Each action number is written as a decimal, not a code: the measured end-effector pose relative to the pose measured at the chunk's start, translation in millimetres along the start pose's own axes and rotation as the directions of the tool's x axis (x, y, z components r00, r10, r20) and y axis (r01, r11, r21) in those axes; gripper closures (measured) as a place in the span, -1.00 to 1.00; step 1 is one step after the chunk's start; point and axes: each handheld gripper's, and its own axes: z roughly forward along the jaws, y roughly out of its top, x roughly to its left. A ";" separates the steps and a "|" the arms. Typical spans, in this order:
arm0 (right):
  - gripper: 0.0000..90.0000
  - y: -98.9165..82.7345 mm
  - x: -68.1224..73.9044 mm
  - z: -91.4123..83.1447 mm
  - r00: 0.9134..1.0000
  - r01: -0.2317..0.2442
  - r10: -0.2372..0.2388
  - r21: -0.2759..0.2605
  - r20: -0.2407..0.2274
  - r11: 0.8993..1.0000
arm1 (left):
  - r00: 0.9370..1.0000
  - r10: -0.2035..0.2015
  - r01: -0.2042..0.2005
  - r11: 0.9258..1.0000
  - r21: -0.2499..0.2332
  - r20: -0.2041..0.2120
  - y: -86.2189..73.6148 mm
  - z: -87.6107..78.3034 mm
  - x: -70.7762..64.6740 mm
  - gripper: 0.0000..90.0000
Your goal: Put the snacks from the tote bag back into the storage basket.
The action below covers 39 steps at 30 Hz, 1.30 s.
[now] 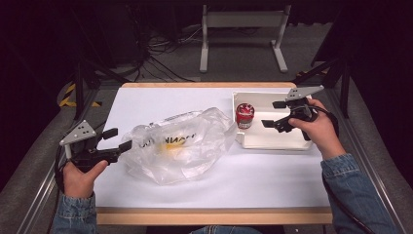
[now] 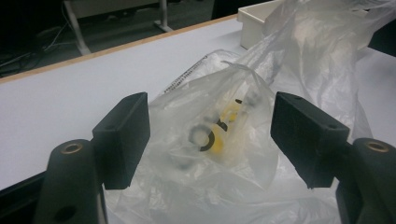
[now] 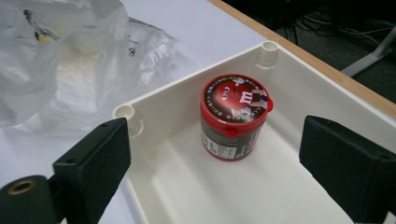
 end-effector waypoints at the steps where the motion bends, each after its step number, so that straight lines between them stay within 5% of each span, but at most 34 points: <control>1: -0.79 -0.6 3.2 -4.3 1.000 0.006 -0.006 -0.008 -0.001 1.000 | 1.000 0.000 0.000 1.000 0.002 0.003 -1.5 0.4 -0.8 -0.35; 5: -0.79 -3.7 11.9 -13.1 1.000 0.006 -0.006 -0.006 0.005 1.000 | 1.000 0.009 -0.009 1.000 0.013 0.009 -8.6 0.7 -2.0 -0.36; 14: -0.84 -13.9 46.8 -39.6 0.999 0.001 -0.007 -0.146 -0.037 0.989 | 1.000 0.016 -0.016 1.000 0.004 0.001 -22.7 0.9 -7.9 -0.34; 21: -0.84 -25.1 67.7 -40.0 0.998 0.023 -0.031 -0.145 -0.051 0.989 | 1.000 0.029 -0.029 1.000 0.008 0.006 -33.7 0.3 -17.9 -0.34; 31: -0.92 -33.8 77.1 -35.9 0.997 0.016 -0.030 -0.189 -0.076 0.982 | 0.999 -0.036 0.036 0.999 -0.035 0.002 -53.1 2.5 -17.6 -0.33; 33: -1.00 -37.1 77.9 -35.4 0.993 0.029 -0.056 -0.244 -0.106 0.969 | 0.999 -0.052 0.052 0.998 -0.039 -0.001 -58.8 4.0 -17.0 -0.33; 36: -1.00 -40.7 78.7 -33.4 0.993 -0.008 -0.026 -0.277 -0.118 0.961 | 0.999 -0.047 0.046 0.998 -0.054 -0.027 -63.4 3.9 -18.3 -0.33; 39: -1.00 -49.6 80.8 -23.9 0.997 -0.052 0.033 -0.283 -0.074 0.958 | 0.999 -0.040 0.037 0.997 -0.064 -0.033 -69.0 4.8 -19.8 -0.33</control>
